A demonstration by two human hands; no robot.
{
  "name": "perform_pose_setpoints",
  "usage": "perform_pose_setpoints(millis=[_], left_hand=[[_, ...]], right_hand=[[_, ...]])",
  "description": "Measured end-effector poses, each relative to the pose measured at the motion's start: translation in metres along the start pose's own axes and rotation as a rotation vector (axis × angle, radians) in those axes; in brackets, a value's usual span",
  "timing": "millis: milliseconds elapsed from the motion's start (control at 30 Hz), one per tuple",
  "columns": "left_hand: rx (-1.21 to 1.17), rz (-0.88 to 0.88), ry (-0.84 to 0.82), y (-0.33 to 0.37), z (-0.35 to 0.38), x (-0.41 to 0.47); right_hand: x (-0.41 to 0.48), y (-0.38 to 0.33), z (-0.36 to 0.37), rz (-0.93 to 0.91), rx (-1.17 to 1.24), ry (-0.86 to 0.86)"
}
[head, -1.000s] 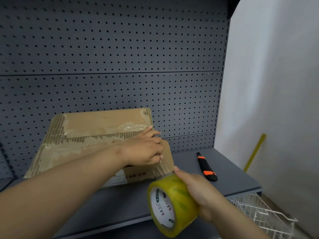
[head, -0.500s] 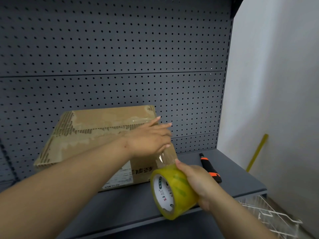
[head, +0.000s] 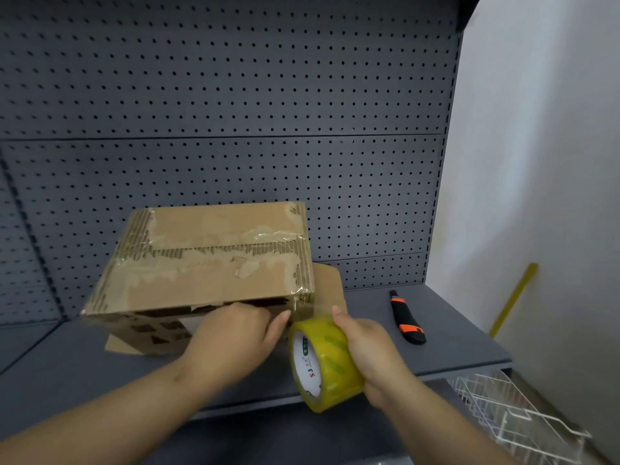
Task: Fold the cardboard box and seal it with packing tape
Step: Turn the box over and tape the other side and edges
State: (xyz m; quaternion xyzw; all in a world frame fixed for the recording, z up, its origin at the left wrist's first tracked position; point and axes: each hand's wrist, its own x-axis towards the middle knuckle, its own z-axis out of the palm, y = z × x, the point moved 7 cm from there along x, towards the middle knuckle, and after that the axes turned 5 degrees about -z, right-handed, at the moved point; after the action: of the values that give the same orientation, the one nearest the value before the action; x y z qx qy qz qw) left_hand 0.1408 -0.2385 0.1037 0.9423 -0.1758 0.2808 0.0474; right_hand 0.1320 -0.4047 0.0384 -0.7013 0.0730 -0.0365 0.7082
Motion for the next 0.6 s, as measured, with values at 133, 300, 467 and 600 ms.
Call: perform_pose_setpoints(millis=[133,300,467,600], left_hand=[[-0.730,-0.335,-0.357,-0.004,0.033,-0.012],[-1.207,-0.606,-0.401,0.025,0.043,-0.025],[-1.480,-0.786,-0.331,0.034,0.058,-0.027],[-1.534,-0.818,-0.248,0.028,0.063,-0.021]], right_hand=[[-0.006,0.000,0.000,-0.047,0.039,0.004],[-0.014,0.003,0.009,-0.122,0.034,-0.042],[-0.016,0.004,0.011,-0.126,0.027,-0.110],[0.010,-0.009,-0.014,-0.171,-0.158,-0.090]])
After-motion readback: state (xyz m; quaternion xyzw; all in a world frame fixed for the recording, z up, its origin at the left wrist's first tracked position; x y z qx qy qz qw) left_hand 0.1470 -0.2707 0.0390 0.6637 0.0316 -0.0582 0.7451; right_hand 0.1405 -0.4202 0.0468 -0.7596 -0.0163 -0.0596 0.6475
